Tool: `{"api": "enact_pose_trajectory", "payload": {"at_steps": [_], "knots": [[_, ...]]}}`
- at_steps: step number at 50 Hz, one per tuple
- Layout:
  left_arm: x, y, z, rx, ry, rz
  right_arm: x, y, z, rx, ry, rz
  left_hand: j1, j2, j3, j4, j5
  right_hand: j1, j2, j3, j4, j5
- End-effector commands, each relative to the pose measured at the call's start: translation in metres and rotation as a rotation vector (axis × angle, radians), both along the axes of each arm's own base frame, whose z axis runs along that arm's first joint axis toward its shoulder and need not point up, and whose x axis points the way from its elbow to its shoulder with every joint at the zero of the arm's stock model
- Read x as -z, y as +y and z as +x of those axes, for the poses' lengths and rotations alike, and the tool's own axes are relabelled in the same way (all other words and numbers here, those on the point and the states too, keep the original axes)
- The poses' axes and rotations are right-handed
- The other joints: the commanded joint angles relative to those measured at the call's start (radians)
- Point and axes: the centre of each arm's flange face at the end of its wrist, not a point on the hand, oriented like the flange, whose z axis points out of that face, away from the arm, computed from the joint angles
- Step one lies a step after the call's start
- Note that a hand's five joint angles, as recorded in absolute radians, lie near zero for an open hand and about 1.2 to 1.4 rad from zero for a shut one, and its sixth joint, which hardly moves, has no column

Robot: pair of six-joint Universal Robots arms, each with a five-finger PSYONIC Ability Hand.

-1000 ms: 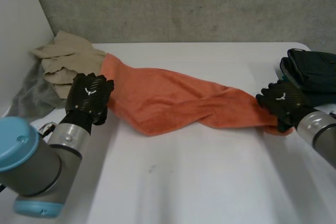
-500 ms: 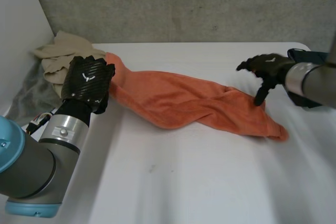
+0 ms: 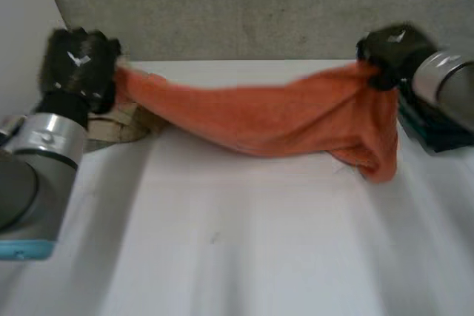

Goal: Fold the laundry.

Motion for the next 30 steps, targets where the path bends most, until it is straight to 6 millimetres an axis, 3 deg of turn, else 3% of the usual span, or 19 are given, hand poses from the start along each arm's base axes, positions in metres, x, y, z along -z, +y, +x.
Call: {"api": "enact_pose_trajectory", "payload": {"at_steps": [1,5,12,16,19,20,23,24,27,30], "knots": [[-0.052,0.011,0.023,-0.049,0.010,-0.018,-0.045,0.038,-0.036,0.029,0.114,-0.118,0.240,0.199,0.204,0.195,0.248,0.273,0.229,0.215,0.204,0.244],[-0.072,0.034,0.024,0.006,-0.019,0.023,-0.055,0.061,-0.052,0.038,0.243,-0.094,0.240,0.199,0.204,0.195,0.248,0.273,0.229,0.215,0.204,0.244],[-0.068,0.050,0.027,0.051,-0.074,0.194,-0.050,0.099,-0.054,-0.036,0.423,-0.004,0.240,0.199,0.204,0.195,0.248,0.273,0.229,0.215,0.204,0.244],[-0.048,0.046,0.028,0.045,-0.097,0.294,-0.028,0.107,-0.055,-0.075,0.479,0.077,0.240,0.199,0.204,0.195,0.248,0.273,0.229,0.215,0.204,0.244],[-0.016,0.032,0.026,0.041,-0.124,0.402,-0.012,0.109,-0.055,-0.099,0.515,0.117,0.240,0.199,0.204,0.195,0.248,0.273,0.229,0.215,0.204,0.244],[0.000,0.025,0.024,0.041,-0.137,0.456,-0.001,0.108,-0.056,-0.113,0.534,0.142,0.240,0.199,0.204,0.195,0.248,0.273,0.229,0.215,0.204,0.244],[0.023,0.011,0.021,0.040,-0.158,0.520,0.021,0.095,-0.055,-0.123,0.547,0.190,0.240,0.199,0.204,0.195,0.248,0.273,0.229,0.215,0.204,0.244],[0.033,-0.004,0.017,0.039,-0.169,0.526,0.034,0.083,-0.052,-0.128,0.549,0.199,0.240,0.199,0.204,0.195,0.248,0.273,0.229,0.215,0.204,0.244],[0.039,-0.032,0.011,0.030,-0.188,0.484,0.044,0.058,-0.050,-0.095,0.550,0.159,0.240,0.199,0.204,0.195,0.248,0.273,0.229,0.215,0.204,0.244],[0.030,-0.066,-0.002,0.026,-0.212,0.355,0.033,0.024,-0.048,0.014,0.502,0.043,0.240,0.199,0.204,0.195,0.248,0.273,0.229,0.215,0.204,0.244]]}}
